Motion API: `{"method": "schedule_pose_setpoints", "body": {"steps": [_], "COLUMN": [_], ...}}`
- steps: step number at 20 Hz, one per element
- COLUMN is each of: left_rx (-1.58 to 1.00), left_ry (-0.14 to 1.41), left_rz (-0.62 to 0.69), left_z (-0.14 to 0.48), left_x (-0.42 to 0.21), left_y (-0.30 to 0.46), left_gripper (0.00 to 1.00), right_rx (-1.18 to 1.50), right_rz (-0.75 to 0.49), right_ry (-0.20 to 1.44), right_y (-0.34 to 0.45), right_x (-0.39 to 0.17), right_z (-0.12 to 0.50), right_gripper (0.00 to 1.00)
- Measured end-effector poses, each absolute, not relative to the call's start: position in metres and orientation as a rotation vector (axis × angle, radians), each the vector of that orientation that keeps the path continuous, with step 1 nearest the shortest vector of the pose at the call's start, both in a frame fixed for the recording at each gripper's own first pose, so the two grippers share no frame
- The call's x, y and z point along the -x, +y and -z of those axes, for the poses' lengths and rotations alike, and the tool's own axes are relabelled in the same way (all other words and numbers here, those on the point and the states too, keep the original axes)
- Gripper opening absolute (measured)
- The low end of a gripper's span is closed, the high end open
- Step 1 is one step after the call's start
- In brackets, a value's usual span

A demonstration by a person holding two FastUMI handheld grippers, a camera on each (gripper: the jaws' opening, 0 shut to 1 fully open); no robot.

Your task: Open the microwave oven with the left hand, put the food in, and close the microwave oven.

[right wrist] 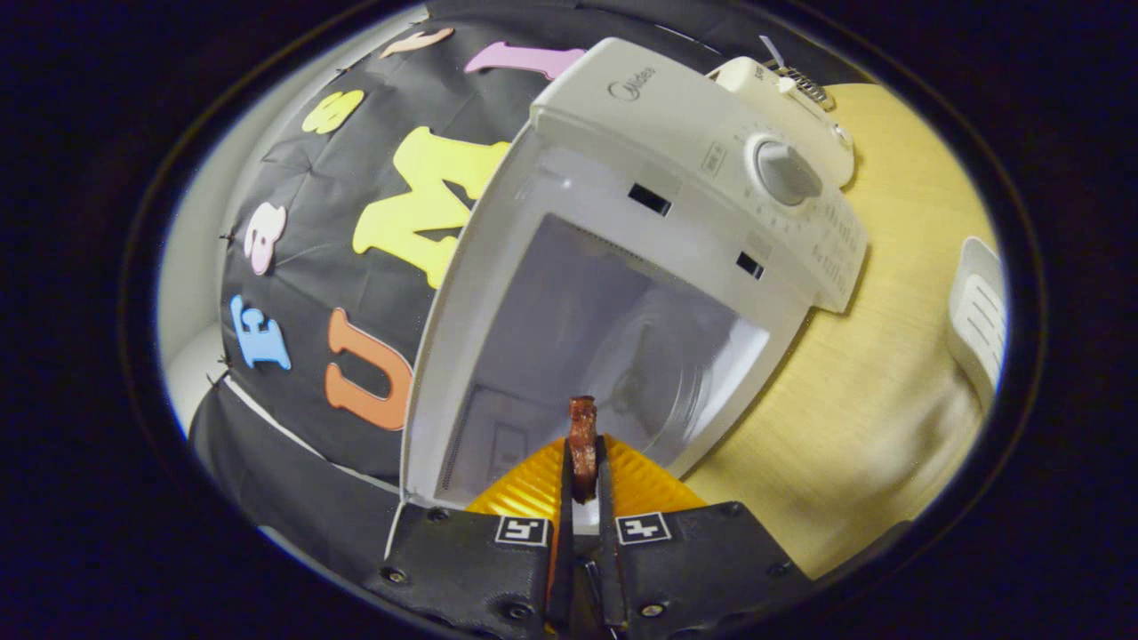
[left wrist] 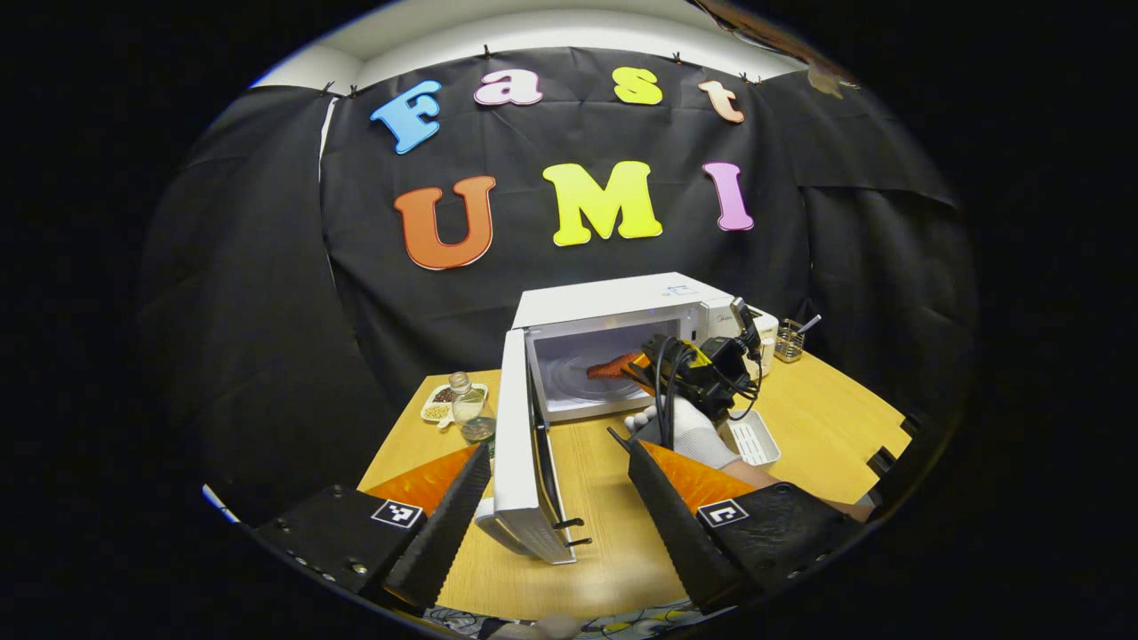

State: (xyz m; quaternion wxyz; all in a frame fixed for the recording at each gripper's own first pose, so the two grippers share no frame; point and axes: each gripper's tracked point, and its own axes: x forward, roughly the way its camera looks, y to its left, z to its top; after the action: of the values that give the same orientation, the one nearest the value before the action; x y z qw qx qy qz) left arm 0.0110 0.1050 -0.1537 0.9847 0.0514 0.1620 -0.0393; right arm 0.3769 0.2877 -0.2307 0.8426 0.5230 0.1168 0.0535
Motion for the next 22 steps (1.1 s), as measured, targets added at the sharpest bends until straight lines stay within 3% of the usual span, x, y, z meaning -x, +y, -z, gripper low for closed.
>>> {"method": "schedule_pose_setpoints", "body": {"steps": [6,7,8,10,13,14,15,18,19,20,21,22], "left_rx": [-0.101,-0.097,-0.094,-0.090,-0.086,-0.085,-0.081,-0.077,-0.078,-0.078,-0.080,-0.083], "left_ry": [0.342,0.338,0.336,0.334,0.340,0.337,0.334,0.338,0.336,0.331,0.324,0.322], "left_rz": [0.062,0.060,0.057,0.052,0.050,0.047,0.043,0.035,0.033,0.033,0.032,0.030], "left_z": [0.167,0.166,0.165,0.167,0.168,0.167,0.168,0.170,0.170,0.167,0.166,0.165], "left_x": [-0.004,-0.003,-0.003,-0.003,-0.003,-0.004,-0.003,-0.006,-0.007,-0.008,-0.010,-0.010], "left_y": [0.129,0.132,0.132,0.132,0.133,0.133,0.133,0.132,0.131,0.130,0.129,0.129], "left_gripper": [0.96,0.96,0.96,0.96,0.96,0.96,0.96,0.96,0.96,0.96,0.96,0.96], "right_rx": [-1.028,-1.016,-0.993,-0.882,-0.766,-0.710,-0.684,-0.573,-0.545,-0.527,-0.526,-0.529], "right_rz": [-0.053,-0.042,-0.034,-0.014,0.031,0.044,0.037,0.081,0.080,0.075,0.070,0.064], "right_ry": [0.235,0.230,0.219,0.216,0.231,0.242,0.242,0.257,0.245,0.240,0.248,0.254], "right_y": [0.306,0.305,0.305,0.304,0.295,0.293,0.292,0.278,0.275,0.275,0.275,0.273], "right_x": [-0.408,-0.412,-0.415,-0.420,-0.423,-0.423,-0.424,-0.422,-0.421,-0.419,-0.416,-0.412], "right_z": [0.256,0.258,0.257,0.261,0.269,0.273,0.273,0.278,0.274,0.274,0.273,0.273], "right_gripper": [0.14,0.05,0.15,0.15,0.25,0.18,0.37,0.45,0.57,0.55,0.79,0.84]}}
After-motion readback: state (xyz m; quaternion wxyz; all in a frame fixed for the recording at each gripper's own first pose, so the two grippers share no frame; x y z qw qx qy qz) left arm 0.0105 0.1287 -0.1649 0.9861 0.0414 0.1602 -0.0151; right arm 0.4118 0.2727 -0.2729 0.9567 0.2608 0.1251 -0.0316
